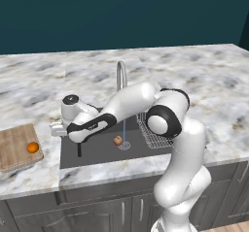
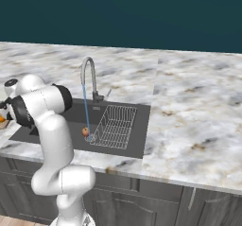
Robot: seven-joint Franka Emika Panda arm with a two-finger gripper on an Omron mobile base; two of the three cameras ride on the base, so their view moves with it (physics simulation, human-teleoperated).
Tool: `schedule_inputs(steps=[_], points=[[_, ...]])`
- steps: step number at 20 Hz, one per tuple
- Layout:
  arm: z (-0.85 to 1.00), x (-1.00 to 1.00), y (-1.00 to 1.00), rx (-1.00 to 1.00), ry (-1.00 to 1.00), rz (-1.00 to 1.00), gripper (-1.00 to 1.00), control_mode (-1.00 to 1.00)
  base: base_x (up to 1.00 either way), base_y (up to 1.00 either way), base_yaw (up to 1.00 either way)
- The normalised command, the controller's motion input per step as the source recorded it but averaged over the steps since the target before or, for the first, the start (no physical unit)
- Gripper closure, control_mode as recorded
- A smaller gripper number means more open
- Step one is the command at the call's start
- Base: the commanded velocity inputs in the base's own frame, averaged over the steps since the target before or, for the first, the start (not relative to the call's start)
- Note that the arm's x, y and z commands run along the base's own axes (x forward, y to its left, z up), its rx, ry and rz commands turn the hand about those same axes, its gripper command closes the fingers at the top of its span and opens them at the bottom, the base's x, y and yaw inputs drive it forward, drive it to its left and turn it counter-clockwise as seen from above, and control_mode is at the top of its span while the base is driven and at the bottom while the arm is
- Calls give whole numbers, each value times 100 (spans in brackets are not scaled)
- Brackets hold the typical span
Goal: Pick the tangerine, peach from the sink and place them on the cutting board to airdry. Then turn off the sink faucet.
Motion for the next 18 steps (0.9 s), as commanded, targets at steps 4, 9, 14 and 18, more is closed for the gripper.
schedule_inputs(steps=[4, 9, 14, 18], points=[[0, 0, -25, 0, 0, 0, -100, -100, 0, 0, 0], [0, 1, -24, 0, 0, 0, -100, -100, 0, 0, 0], [0, 0, -25, 0, 1, 0, -100, -100, 0, 0, 0], [0, 1, -24, 0, 0, 0, -100, -100, 0, 0, 0]])
